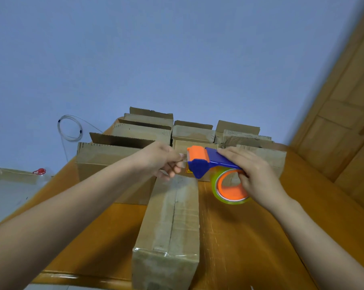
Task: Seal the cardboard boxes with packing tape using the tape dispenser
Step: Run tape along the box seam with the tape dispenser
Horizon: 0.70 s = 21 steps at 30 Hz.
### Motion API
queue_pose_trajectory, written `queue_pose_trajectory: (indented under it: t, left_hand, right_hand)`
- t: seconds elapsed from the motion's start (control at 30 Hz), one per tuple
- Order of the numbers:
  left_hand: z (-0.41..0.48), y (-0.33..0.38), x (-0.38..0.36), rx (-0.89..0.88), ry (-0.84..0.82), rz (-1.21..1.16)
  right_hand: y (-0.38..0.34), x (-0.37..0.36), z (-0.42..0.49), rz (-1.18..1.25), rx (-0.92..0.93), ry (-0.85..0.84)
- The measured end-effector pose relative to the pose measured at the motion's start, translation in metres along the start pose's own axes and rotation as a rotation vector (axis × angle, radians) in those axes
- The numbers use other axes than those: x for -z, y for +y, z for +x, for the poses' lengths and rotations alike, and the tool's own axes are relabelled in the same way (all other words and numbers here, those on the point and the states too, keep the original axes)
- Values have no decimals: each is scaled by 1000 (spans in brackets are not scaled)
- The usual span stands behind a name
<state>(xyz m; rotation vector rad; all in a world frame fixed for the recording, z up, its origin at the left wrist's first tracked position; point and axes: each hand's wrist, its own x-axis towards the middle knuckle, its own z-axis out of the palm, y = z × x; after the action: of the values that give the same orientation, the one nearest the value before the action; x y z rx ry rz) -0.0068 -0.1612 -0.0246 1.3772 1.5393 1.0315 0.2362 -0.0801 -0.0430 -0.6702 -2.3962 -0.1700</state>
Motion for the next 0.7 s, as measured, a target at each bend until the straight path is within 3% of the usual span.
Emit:
queue_pose_trajectory:
  t: [0.13, 0.4, 0.6, 0.7]
  left_hand:
    - [-3, -13, 8, -54, 9, 75]
    - [-10, -43, 18, -128, 106, 77]
    - [-17, -44, 39, -169, 221, 116]
    - [-13, -53, 32, -146, 287, -53]
  right_hand:
    - [4, -6, -1, -48, 67, -2]
    - [26, -6, -37, -39, -37, -30]
    - [41, -3, -46, -77, -111, 96]
    - [38, -17, -45, 70, -217, 174]
